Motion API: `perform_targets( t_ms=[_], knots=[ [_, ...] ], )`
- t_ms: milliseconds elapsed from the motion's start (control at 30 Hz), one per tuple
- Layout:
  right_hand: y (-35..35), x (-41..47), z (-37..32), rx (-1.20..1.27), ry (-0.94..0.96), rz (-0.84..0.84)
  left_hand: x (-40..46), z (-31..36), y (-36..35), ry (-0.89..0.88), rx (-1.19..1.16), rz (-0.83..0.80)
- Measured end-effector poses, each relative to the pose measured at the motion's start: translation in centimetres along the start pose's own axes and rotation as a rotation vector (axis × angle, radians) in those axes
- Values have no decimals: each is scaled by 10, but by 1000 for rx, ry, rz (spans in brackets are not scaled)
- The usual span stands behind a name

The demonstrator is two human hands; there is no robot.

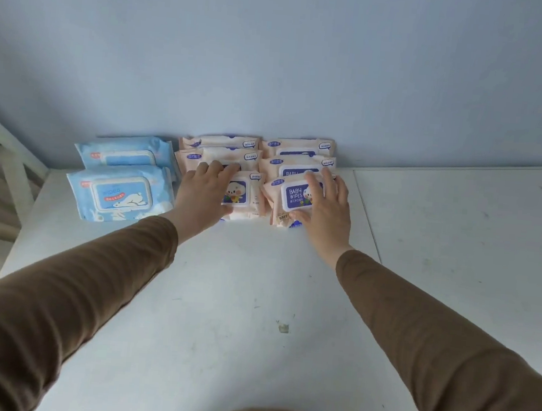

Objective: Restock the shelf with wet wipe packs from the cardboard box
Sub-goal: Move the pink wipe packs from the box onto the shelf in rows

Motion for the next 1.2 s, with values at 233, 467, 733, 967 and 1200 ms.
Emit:
perform_targets(
  t_ms=[233, 467, 733, 967, 1200],
  knots=[
    [-5, 12, -8, 4, -89, 71, 2, 4, 0, 59, 4, 90],
    [-3, -8, 2, 35, -6, 54, -8, -5, 1, 16, 38, 88],
    [21, -19, 12, 159, -70, 40, -17, 22, 19, -88, -25, 123],
    [72, -71, 50, 215, -99, 113, -32, 104, 35, -213, -157, 76],
    [123, -178, 127, 141, -211, 120, -75, 247, 35, -398, -280, -18]
  ],
)
Point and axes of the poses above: each hand's wrist, its own x-axis towards the middle knuckle, its own y-axis out of the back of the hand, z = x × y, the point moved 5 cm from there along x, towards the middle knuckle, and after that the axes turned 12 degrees about y, right-handed, at the moved point
